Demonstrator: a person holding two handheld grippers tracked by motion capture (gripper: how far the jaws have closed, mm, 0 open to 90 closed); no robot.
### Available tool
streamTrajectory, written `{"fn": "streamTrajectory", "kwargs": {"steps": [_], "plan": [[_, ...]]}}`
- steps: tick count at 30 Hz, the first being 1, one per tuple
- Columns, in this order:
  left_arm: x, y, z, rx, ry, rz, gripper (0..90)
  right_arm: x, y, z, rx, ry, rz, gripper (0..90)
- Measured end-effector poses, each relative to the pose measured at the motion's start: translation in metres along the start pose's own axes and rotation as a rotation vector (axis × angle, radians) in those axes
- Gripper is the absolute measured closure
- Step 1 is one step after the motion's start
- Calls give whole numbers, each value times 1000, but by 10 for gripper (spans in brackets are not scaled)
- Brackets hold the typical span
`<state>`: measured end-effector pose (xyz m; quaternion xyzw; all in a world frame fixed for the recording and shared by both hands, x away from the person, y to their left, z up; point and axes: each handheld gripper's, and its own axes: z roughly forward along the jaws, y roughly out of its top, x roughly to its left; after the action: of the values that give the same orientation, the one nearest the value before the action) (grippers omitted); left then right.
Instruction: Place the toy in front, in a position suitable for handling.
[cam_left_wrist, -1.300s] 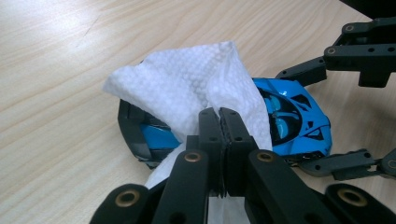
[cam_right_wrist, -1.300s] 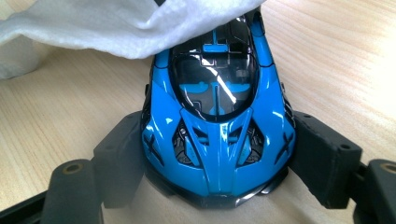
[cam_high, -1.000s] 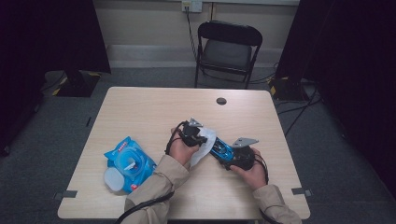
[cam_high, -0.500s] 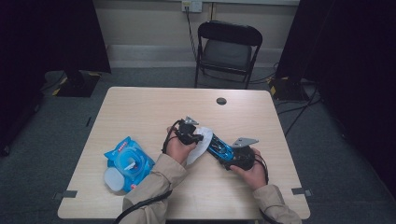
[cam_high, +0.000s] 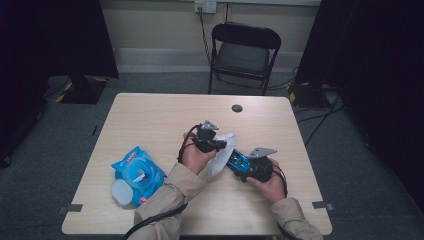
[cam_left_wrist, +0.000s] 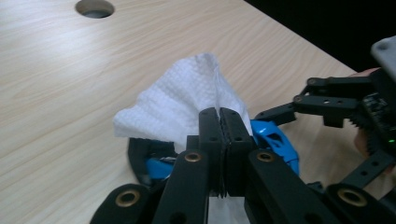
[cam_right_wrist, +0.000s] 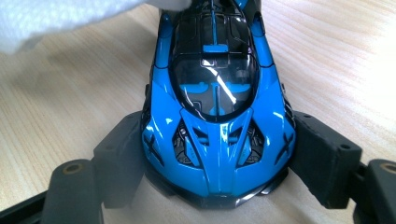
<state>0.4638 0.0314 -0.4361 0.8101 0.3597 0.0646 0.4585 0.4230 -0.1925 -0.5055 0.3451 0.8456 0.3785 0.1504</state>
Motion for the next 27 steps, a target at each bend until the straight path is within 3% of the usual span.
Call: {"fn": "streamTrajectory", "kwargs": {"steps": [10,17,27], "plan": [[-22,3,23,12,-46,29,889,0,0,0,0,1,-1,245],[-38,-3,49,68,-72,58,889,0,0,0,0,1,-1,245],[-43,-12,71,105,-68,73,886,0,0,0,0,2,-1,246]]}}
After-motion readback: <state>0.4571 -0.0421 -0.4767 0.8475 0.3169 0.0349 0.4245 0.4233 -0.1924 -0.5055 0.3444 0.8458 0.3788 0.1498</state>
